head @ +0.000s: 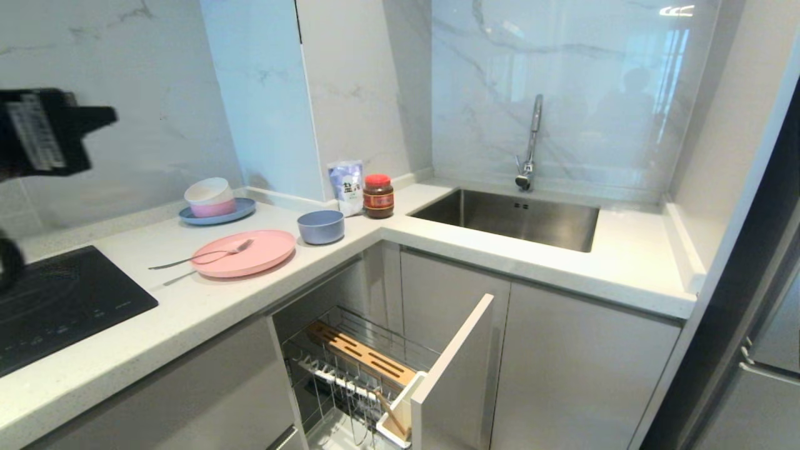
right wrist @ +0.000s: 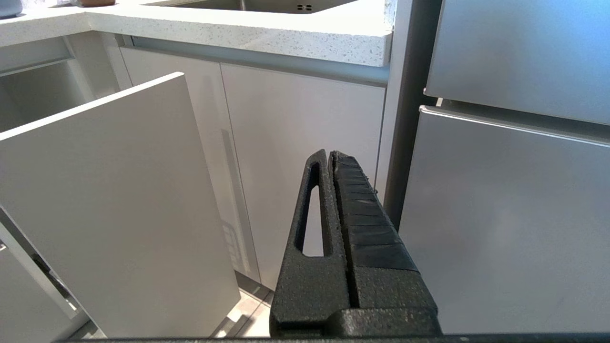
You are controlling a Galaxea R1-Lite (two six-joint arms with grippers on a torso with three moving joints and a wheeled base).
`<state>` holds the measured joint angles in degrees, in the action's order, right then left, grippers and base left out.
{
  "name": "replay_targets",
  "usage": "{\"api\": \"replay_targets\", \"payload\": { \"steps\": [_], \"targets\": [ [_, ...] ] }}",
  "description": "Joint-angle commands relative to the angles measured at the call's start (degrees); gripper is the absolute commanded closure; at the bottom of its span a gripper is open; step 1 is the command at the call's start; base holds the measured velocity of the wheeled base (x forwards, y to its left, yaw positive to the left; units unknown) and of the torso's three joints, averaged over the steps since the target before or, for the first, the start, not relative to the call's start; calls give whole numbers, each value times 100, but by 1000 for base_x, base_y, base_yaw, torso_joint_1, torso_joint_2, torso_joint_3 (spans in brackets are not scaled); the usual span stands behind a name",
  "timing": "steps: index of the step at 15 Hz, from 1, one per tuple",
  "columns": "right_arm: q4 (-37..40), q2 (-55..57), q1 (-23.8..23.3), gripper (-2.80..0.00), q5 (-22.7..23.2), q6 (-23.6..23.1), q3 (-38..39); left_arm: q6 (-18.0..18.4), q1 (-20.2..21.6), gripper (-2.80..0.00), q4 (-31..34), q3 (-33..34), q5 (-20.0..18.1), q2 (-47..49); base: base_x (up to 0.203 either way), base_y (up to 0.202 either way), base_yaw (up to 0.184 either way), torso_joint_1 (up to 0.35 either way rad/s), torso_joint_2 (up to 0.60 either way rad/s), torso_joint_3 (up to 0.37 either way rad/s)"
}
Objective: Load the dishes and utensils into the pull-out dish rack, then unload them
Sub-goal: Pick up the fork and place it in the cupboard
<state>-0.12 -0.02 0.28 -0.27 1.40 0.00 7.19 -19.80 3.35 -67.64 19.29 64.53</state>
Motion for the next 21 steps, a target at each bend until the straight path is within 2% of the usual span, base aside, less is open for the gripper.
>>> {"api": "replay_targets", "payload": {
  "steps": [1, 2, 3, 5, 8, 13, 14, 15, 19, 21],
  "targets": [
    [-3, -24, -2, 0, 0, 0, 9, 197, 1064, 0, 2, 259, -275, -1069, 0, 0, 0, 0, 0, 0],
    [0, -24, 7, 0, 0, 0, 9, 253, 1548, 0, 8, 452, -616, -1450, 0, 0, 0, 0, 0, 0],
    [-1, -24, 5, 0, 0, 0, 9, 285, 1789, 0, 29, 754, -908, -1905, 0, 0, 0, 0, 0, 0],
    [-1, -24, -1, 0, 0, 0, 9, 322, 1981, 0, 56, 1500, -1213, -2826, 0, 0, 0, 0, 0, 0],
    [2, -24, 0, 0, 0, 0, 9, 334, 2089, 0, 147, 2710, -1388, -4255, 0, 0, 0, 0, 0, 0],
    [0, -24, 7, 0, 0, 0, 9, 346, 2057, 0, 357, 4413, -1423, -6305, 0, 0, 0, 0, 0, 0],
    [-6, -24, -2, 0, 0, 0, 9, 262, 2046, 0, 305, 4735, -1309, -6442, 0, 0, 0, 0, 0, 0],
    [0, -24, 0, 0, 0, 0, 9, 28, 2028, 0, 155, 5006, -1217, -6451, 0, 0, 0, 0, 0, 0],
    [-6, -24, -2, 0, 0, 0, 9, -82, 1992, 0, -866, 6482, -1492, -6445, 0, 0, 0, 0, 0, 0],
    [-4, -24, 2, 0, 0, 0, 9, -139, 1989, 0, -1135, 6806, -1622, -6444, 0, 0, 0, 0, 0, 0]
  ]
}}
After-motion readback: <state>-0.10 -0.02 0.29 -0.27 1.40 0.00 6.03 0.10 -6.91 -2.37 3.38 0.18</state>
